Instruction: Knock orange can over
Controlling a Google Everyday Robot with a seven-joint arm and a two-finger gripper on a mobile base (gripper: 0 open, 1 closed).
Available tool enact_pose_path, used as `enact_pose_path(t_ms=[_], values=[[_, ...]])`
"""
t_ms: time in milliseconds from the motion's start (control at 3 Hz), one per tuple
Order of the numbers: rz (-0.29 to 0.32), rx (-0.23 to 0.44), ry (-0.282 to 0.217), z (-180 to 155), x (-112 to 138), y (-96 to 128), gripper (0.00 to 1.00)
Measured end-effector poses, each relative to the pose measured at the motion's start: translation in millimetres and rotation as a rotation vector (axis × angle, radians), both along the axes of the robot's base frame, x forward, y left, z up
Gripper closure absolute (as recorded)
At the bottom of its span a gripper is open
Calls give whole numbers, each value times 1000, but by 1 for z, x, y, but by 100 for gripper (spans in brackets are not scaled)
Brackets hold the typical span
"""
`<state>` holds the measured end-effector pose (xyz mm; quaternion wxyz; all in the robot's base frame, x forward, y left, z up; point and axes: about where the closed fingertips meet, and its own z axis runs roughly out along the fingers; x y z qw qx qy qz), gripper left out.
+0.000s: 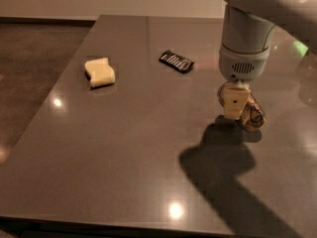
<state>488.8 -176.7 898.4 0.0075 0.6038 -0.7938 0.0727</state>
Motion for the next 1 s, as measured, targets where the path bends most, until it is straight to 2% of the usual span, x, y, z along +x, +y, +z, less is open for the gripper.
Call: enact_pose_path(t_ms=[333, 1000], values=[[5, 8, 21, -8, -8, 3, 4], [1, 29, 35, -16, -16, 4, 0]])
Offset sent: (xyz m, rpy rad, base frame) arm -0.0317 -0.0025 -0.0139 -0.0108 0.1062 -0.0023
